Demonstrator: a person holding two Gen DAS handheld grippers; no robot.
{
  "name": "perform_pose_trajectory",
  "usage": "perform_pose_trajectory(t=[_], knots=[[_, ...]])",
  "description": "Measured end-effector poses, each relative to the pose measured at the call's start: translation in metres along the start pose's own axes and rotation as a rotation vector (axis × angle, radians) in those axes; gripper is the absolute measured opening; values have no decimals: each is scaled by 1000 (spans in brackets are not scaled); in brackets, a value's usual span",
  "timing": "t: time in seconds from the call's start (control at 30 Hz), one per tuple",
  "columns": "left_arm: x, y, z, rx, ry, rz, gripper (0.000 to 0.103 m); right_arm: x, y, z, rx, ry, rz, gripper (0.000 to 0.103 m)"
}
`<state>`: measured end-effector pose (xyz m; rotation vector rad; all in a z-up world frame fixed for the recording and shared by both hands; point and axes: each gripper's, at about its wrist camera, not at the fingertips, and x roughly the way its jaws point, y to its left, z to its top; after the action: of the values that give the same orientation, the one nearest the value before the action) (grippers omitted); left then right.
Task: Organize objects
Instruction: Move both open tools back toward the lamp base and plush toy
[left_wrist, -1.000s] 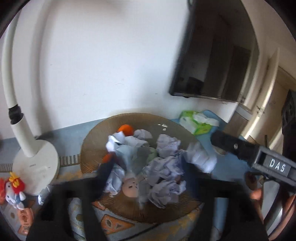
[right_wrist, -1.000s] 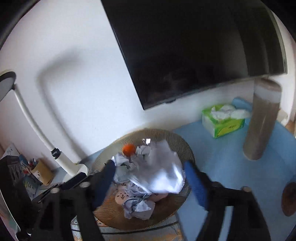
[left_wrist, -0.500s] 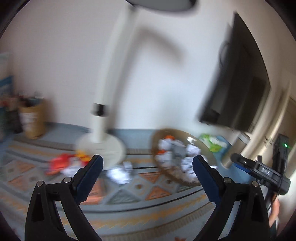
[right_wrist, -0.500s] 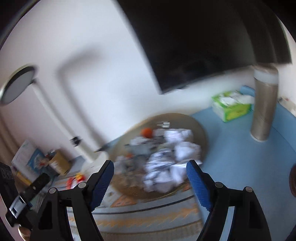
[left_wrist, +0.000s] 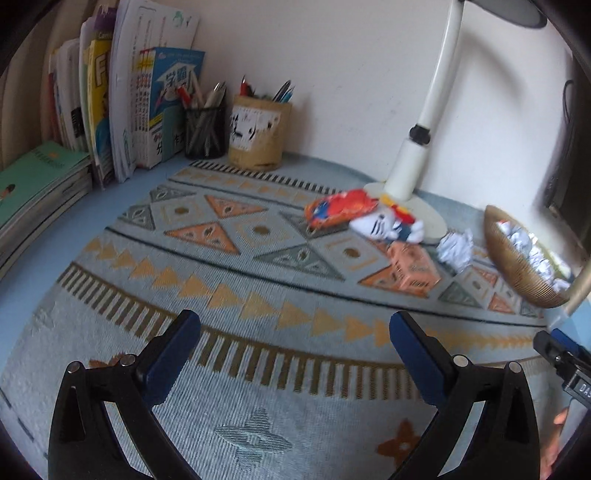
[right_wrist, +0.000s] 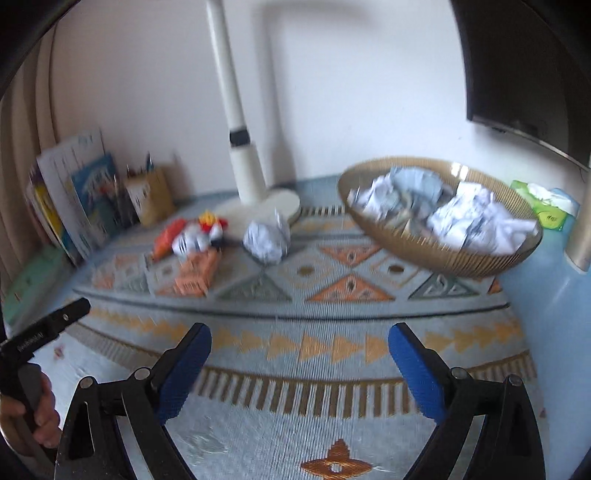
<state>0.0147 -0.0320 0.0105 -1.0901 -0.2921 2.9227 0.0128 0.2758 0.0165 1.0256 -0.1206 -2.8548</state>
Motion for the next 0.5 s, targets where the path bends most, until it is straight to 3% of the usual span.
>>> perform_pose_trajectory(t=[0.1,0.3,0.5], knots=[[-3,0,-3,11,-13,-15,102,9,1,-10,-17,9,-27,96],[8,-1,-4,8,59,3,102,19,8,-12,-48,37,-62,96],[18,-15,-6,113,135,-26,102,22,3,-9,-26,62,-37,96]])
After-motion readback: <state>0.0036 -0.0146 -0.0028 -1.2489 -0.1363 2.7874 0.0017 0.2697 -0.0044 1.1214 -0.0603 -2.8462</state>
